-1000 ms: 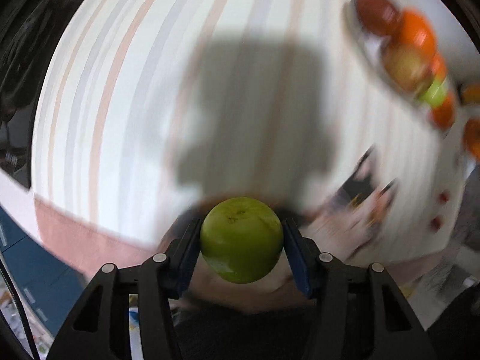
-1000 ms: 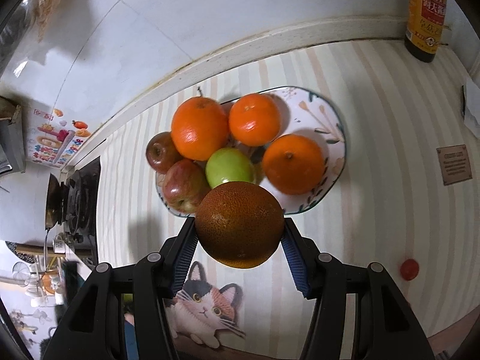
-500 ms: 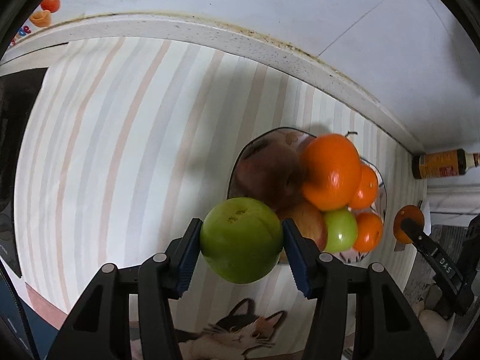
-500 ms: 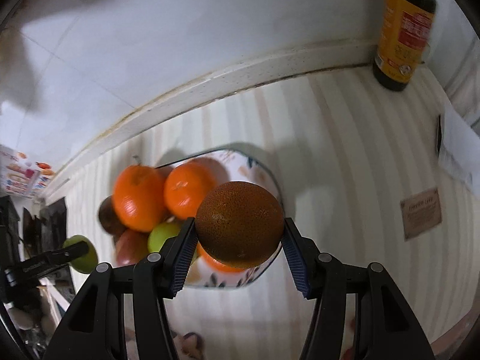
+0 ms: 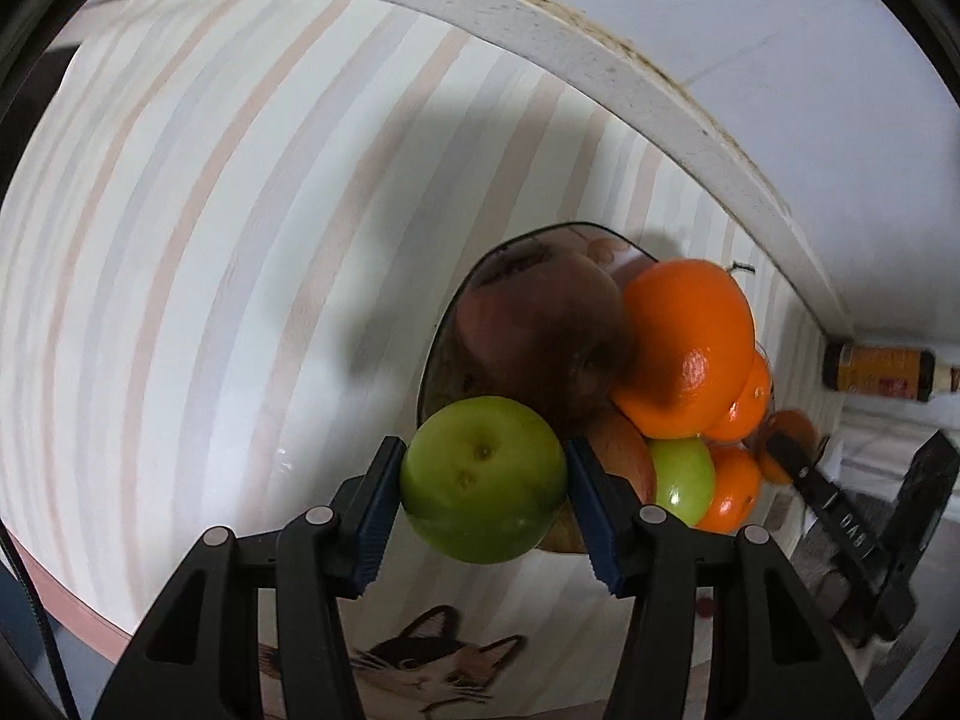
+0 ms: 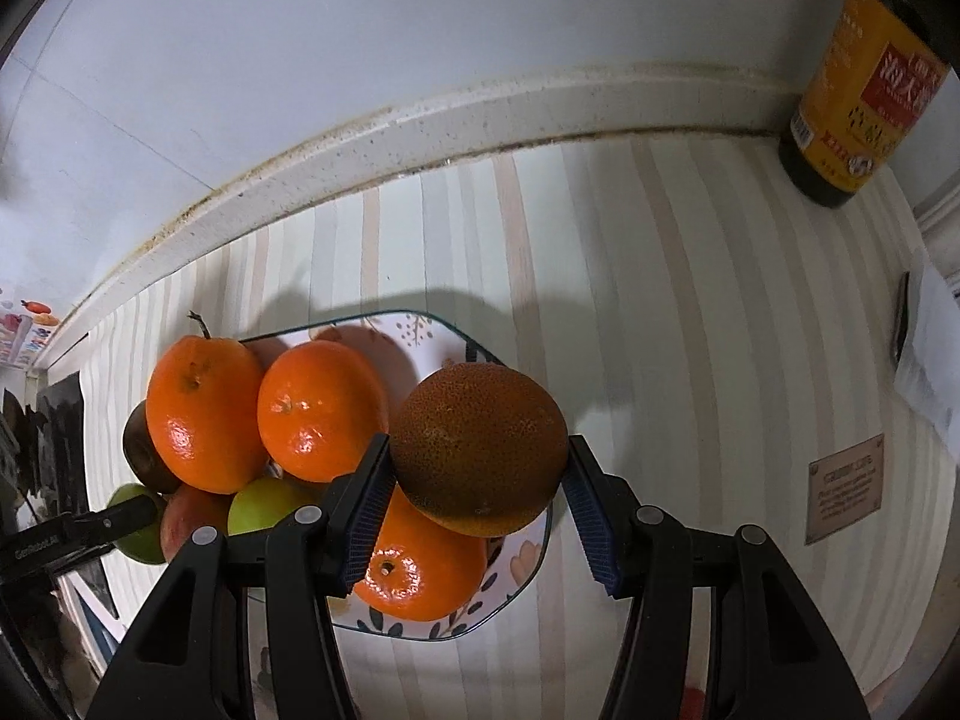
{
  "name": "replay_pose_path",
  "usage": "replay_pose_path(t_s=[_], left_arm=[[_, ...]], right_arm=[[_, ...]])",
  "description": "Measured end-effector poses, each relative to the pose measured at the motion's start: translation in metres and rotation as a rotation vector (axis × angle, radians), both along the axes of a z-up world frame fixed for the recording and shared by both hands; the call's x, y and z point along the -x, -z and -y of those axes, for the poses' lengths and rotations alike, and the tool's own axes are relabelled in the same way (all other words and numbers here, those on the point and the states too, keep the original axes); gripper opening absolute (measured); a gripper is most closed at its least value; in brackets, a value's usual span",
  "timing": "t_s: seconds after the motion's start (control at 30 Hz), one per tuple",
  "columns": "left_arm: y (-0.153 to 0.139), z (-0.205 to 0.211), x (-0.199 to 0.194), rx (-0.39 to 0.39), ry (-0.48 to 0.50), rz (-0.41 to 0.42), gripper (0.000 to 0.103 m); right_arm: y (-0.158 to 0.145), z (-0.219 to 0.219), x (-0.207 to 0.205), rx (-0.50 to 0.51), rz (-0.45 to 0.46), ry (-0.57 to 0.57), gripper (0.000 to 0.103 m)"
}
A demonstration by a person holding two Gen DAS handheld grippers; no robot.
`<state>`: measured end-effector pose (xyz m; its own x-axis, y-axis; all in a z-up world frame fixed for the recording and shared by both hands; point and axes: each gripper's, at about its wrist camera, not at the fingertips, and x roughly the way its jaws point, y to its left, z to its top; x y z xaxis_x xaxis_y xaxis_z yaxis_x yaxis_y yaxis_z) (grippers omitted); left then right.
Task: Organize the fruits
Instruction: 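Carry the green apple and brown fruit over the floral plate, then open both tools to drop the fruits onto the plate and lift away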
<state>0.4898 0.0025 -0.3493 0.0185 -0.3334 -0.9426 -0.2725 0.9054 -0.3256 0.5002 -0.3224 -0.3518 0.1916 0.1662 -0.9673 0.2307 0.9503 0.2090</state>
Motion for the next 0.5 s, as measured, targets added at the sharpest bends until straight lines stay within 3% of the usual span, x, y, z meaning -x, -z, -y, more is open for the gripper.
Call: replay_pose_path(t_s=[0.2, 0.27, 0.5], left_arm=[[0.003, -0.003, 0.001, 0.018, -0.035, -0.019, 0.052], [0.002, -0.003, 0.001, 0.019, -0.036, -0.020, 0.052], [-0.008, 0.003, -0.001, 0.018, -0.015, 0.016, 0.072]], right_arm=[[0.005, 0.005, -0.003, -0.056, -0.014, 0.009, 0.062], [0.002, 0.005, -0.004, -0.058, -0.009, 0.005, 0.071], [-0.002, 0.001, -0.003, -0.060, -0.012, -0.004, 0.078]])
